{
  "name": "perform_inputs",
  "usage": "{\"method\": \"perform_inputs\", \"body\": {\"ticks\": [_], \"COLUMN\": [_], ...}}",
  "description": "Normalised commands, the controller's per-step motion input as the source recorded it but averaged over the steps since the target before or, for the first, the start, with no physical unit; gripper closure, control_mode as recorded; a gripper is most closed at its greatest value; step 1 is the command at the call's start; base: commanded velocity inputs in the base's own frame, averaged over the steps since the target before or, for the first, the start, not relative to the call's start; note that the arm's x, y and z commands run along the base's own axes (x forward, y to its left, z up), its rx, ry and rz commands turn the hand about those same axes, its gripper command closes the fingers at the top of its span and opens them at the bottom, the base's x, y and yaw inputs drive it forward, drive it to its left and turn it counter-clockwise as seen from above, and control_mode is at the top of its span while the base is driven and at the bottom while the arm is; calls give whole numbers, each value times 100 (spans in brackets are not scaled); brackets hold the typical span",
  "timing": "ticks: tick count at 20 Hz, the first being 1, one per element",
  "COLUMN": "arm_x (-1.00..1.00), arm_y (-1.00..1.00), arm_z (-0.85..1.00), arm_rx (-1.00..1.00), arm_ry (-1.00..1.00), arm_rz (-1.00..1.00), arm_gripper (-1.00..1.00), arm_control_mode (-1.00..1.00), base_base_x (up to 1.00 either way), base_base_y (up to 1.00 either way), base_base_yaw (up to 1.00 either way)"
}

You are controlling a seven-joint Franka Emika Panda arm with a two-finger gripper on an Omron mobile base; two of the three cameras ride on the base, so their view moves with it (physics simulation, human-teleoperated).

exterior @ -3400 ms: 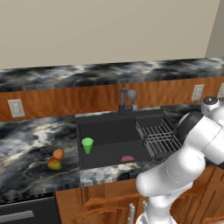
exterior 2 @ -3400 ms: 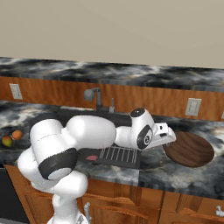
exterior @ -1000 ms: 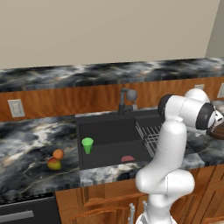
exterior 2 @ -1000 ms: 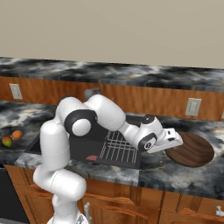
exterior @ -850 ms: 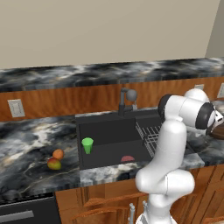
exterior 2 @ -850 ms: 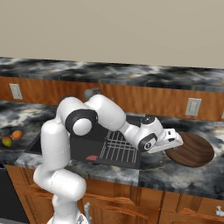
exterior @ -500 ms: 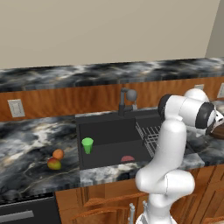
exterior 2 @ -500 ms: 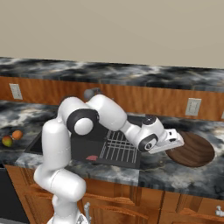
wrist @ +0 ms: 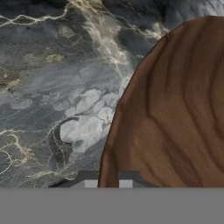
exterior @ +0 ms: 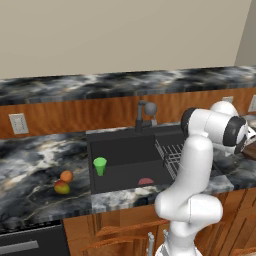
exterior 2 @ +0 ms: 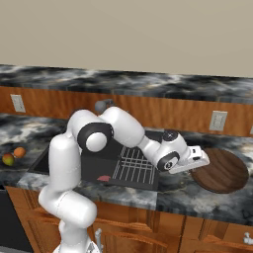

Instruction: Remove the mango and tangerine from the sink. Then move the bowl and cup from the counter to the sink for washing.

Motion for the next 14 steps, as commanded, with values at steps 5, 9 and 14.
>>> {"method": "perform_inputs", "body": {"ticks": [5,9,14], "arm_x": [-6,-14,-17], "arm_y": [-1,3,10], "arm_z": [5,14,16], "arm_rx": [0,0,0], "arm_ry": [0,0,-1], "arm_rz": [6,10,16], "arm_gripper": [100,100,100], "arm_control_mode": [-100,-100,-100], "base_base_x": [0,0,0], "base_base_y": [0,0,0], "base_base_yaw": [0,0,0]}}
